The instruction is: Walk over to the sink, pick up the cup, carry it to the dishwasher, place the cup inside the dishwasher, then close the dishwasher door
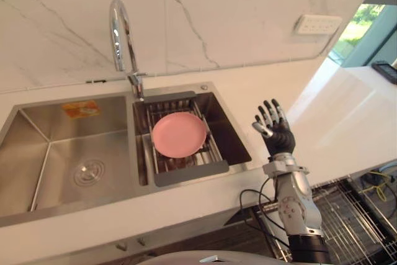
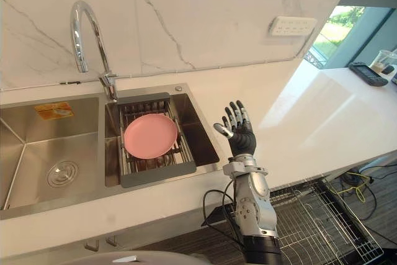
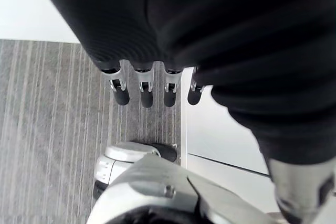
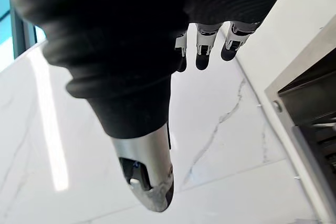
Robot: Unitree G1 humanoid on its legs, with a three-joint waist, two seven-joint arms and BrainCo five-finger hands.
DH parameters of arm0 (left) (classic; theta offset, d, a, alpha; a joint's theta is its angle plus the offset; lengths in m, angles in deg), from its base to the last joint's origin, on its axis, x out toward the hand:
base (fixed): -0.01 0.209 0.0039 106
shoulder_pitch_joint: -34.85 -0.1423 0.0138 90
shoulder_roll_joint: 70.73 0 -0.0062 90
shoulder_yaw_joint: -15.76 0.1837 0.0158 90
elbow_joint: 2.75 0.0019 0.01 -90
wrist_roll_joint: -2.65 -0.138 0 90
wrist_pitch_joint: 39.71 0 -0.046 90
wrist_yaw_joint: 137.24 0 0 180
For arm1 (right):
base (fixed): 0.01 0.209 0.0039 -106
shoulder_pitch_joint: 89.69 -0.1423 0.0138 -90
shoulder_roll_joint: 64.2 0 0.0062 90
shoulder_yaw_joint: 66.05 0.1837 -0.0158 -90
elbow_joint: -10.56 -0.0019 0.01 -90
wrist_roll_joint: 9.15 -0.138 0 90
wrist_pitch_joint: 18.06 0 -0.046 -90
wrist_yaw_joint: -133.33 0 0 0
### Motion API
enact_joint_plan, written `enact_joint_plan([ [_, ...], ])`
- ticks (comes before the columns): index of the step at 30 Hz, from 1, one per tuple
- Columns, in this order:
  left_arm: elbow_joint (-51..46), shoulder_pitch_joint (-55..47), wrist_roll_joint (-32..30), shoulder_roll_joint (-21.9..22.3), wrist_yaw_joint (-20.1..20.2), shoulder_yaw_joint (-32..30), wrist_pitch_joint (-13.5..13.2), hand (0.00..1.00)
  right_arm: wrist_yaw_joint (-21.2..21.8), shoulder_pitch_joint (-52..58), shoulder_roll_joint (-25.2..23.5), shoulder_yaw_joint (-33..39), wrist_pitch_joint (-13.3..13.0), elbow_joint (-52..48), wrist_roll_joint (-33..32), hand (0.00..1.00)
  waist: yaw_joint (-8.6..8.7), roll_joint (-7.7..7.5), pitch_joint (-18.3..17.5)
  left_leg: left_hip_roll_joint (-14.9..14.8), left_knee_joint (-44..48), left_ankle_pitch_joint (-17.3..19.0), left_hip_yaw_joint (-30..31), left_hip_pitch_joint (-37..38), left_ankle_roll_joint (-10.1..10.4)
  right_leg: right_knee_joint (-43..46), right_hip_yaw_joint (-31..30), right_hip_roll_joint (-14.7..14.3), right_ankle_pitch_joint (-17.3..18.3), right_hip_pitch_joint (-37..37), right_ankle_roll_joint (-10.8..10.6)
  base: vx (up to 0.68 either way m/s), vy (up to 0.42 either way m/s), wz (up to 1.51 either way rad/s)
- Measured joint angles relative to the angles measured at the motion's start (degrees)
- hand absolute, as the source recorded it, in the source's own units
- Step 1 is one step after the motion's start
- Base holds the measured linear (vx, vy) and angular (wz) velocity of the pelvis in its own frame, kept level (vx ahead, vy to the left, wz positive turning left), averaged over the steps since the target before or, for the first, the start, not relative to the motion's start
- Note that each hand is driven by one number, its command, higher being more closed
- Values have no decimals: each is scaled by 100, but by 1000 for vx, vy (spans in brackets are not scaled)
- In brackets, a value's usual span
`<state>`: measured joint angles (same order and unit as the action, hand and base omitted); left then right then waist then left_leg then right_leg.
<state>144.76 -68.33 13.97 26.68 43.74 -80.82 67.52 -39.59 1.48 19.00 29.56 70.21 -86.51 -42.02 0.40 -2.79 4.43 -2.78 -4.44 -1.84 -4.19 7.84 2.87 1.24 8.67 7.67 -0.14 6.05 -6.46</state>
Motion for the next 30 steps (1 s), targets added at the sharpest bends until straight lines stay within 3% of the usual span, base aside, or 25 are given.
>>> enact_joint_plan([
  [7, 65, 42, 201, 9, 108, 12, 112, 0, 137, -219, 563, -130, 104, 166, 2238, 0, -27, 100, -25, -111, -30, 8, -123, -92, 81, -265, 504, -2, -210, -20, 5, -24, -31, -12],
  [12, 60, 56, 536, -21, 61, -73, 511, 0, 656, -959, 1179, -738, 212, 462, 3764, 0, -85, 87, -48, -145, 1, -23, -80, -85, 81, -362, 641, -21, -302, 14, 12, 11, -6, 3],
  [16, 102, 41, 703, 4, 68, -410, 745, 0, 809, -1249, 1239, -995, 188, 881, 4603, 0, -196, 40, -50, -121, 2, -26, 10, -54, 86, -465, 802, -6, -331, 160, -1, -4, -6, 13],
  [22, 178, 30, 655, 36, 234, -753, 754, 0, 767, -1683, 1276, -1598, 20, 1395, 5447, 0, -277, -19, -41, -95, 0, -68, 119, -90, 74, -478, 956, 21, -334, 194, -6, -49, -1, 10],
  [30, 164, -16, 529, 40, 326, -828, 795, 0, 291, -2291, 1277, -1993, -132, 2445, 6680, 0, -448, -83, 1, -12, -35, -170, 443, -188, 45, -479, 1516, 111, -348, 312, -30, -44, 1, 20],
])
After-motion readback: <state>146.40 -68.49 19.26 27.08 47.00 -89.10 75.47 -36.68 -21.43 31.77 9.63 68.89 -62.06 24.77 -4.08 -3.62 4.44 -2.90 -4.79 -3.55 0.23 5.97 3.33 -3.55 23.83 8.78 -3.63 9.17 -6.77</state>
